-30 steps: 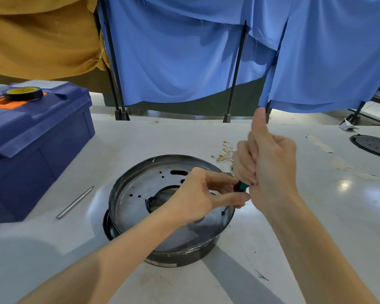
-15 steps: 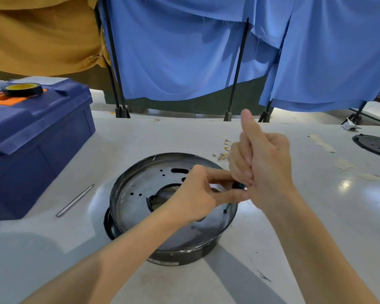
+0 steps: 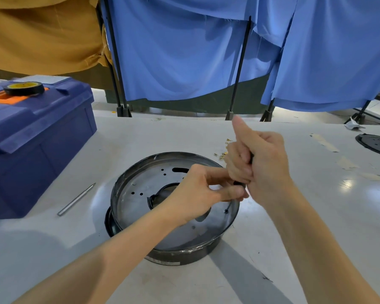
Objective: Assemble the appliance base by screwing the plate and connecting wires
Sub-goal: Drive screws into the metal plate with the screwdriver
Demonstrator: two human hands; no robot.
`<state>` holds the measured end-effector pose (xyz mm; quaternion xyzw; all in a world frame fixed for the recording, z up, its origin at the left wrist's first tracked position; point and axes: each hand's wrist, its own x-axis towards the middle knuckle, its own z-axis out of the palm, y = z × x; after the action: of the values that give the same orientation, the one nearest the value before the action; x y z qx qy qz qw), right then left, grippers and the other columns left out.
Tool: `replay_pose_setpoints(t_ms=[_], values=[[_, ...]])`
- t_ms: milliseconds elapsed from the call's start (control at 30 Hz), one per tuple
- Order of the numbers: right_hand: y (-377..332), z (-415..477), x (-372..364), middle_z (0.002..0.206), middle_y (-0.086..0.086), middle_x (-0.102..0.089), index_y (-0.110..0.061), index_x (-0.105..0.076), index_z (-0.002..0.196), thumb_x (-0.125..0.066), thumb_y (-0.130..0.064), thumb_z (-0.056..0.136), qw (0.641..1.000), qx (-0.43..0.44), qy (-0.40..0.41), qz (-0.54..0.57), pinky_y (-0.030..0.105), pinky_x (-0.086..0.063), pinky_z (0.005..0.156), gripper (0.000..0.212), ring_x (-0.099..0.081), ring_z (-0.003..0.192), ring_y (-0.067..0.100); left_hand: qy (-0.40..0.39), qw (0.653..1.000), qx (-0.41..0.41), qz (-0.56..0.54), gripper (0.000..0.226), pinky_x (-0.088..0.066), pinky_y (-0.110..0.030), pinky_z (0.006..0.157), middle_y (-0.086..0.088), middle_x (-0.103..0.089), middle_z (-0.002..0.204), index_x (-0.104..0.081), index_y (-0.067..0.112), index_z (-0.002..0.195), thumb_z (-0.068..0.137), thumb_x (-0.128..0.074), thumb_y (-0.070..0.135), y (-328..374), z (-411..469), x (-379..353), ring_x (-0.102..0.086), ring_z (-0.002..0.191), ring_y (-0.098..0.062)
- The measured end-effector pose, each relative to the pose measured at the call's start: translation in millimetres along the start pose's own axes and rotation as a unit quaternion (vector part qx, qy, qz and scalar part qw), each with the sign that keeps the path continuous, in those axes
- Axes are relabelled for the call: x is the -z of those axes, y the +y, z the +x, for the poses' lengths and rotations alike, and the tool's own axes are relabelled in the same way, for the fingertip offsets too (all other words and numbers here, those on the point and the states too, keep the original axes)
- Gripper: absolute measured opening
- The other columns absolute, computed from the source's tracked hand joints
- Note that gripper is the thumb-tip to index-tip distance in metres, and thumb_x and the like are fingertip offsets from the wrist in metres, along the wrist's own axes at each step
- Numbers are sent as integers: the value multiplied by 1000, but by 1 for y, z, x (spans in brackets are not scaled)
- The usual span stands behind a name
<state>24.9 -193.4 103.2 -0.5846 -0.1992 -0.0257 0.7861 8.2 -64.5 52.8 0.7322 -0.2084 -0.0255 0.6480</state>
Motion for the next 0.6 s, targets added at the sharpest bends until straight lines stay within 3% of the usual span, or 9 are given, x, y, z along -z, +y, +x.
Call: replay_pose_setpoints(t_ms=[67, 133, 200, 300, 367, 400, 467, 533, 600], values=[[-9, 9, 11, 34, 0, -23, -10, -27, 43, -50, -32, 96, 992, -66, -107, 23, 19, -13, 39, 62, -15, 32, 11, -16, 1000, 13, -18, 16, -57, -27, 84, -7, -75, 93, -72, 10, 106, 94, -61, 9, -3, 0, 0, -71, 91, -17], [-13, 12, 16, 36, 2, -25, -9, -30, 45, -47, -34, 97, 986, -83, -144, 10, 22, -14, 39, 60, -16, 33, 13, 4, 999, 17, -31, 17, -57, -25, 82, -8, -75, 90, -72, 7, 105, 95, -58, 3, -4, 2, 0, -71, 88, -17], [-13, 9, 12, 39, 8, -36, -5, -40, 49, -48, -39, 99, 993, -60, -88, -55, 25, -26, 37, 60, -28, 33, 18, 29, 999, 13, -32, 19, -58, -25, 77, -5, -75, 83, -73, 10, 96, 92, -59, -2, -6, 4, -1, -73, 83, -16], [-9, -1, -5, 44, 9, -50, -5, -52, 50, -58, -48, 93, 985, 18, 78, -153, 26, -44, 39, 61, -47, 37, 20, 59, 997, -2, -40, 17, -58, -24, 72, -3, -76, 77, -73, 9, 96, 83, -70, -1, -8, 5, 0, -72, 74, -13], [-4, -3, -10, 39, 7, -37, -11, -41, 41, -60, -42, 95, 982, 27, 165, -91, 23, -32, 35, 65, -33, 34, 19, 57, 998, -20, -23, 21, -52, -14, 65, -2, -74, 76, -74, 8, 98, 79, -75, 0, -6, 5, -2, -65, 58, -1], [-4, -3, -9, 38, 5, -29, -13, -34, 39, -57, -37, 97, 985, 22, 161, -52, 20, -25, 36, 67, -24, 33, 18, 39, 999, -22, -19, 19, -49, -9, 61, -4, -73, 78, -73, 7, 99, 81, -73, 0, -5, 3, -4, -60, 50, 5], [-6, 2, -2, 35, 2, -22, -13, -28, 39, -53, -31, 100, 1000, -7, 31, -2, 16, -17, 38, 68, -15, 31, 13, -13, 1000, -16, -18, 14, -45, -4, 59, -11, -71, 86, -69, 2, 104, 91, -62, 1, -3, 1, -7, -59, 48, 8], [-11, 9, 10, 32, -2, -24, -13, -30, 40, -51, -34, 98, 991, -54, -125, 17, 15, -15, 38, 65, -14, 30, 11, -44, 999, -4, -30, 17, -54, -17, 80, -14, -74, 96, -67, -1, 106, 97, -54, 3, -3, 0, -6, -71, 75, -5], [-13, 12, 17, 32, -3, -26, -14, -33, 39, -49, -37, 96, 974, -80, -211, 25, 17, -14, 37, 63, -15, 29, 11, -65, 996, 9, -60, 22, -52, -28, 93, -8, -75, 99, -66, 2, 111, 100, -48, 6, -3, 0, -4, -71, 95, -20]])
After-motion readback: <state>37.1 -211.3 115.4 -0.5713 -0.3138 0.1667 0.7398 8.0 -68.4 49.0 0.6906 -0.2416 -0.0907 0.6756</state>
